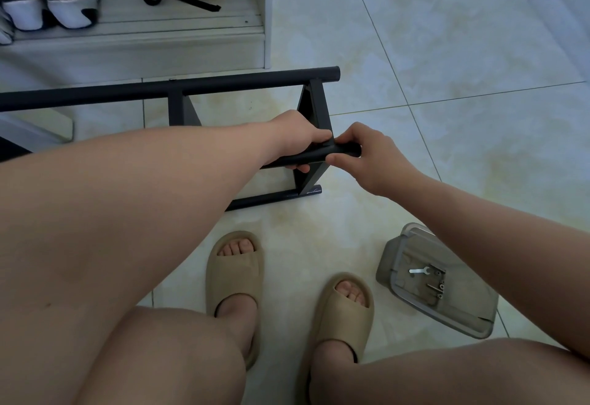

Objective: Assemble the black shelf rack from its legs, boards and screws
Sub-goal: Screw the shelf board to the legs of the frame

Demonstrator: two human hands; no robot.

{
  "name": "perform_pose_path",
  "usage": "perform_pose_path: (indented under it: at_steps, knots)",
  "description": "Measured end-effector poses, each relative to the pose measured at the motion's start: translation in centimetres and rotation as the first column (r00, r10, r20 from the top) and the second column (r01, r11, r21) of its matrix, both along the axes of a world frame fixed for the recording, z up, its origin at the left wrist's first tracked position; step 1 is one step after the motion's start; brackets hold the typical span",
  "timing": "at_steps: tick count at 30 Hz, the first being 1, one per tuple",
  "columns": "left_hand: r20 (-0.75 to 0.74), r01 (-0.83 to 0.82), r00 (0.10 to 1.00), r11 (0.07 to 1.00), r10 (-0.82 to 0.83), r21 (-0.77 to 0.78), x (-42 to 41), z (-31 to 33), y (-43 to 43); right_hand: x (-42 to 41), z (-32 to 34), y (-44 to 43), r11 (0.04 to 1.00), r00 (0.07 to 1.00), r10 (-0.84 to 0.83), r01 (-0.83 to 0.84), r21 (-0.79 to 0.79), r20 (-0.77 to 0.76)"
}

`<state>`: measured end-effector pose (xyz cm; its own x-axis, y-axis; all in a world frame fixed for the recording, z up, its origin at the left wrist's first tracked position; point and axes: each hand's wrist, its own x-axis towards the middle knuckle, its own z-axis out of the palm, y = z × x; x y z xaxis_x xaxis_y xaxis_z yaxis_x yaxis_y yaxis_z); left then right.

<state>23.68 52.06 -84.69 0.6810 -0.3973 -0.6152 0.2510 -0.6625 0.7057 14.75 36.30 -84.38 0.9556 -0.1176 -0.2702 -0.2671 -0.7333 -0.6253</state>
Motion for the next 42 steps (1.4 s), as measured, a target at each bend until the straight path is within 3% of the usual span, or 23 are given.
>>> perform_pose_path:
  at_steps: [14, 42]
  knots:
    - [0.004, 0.002, 1.0, 1.0, -0.002, -0.012, -0.2, 0.4, 0.2, -1.4, 0.5, 1.0, 0.987, 0.998, -0.025, 0.016, 0.159, 0.058]
    - [-0.006, -0.041, 0.999, 0.999, 0.041, -0.025, -0.2, 0.3, 0.2, -0.4, 1.1, 2.2, 0.955, 0.989, 0.132, -0.143, -0.26, -0.059]
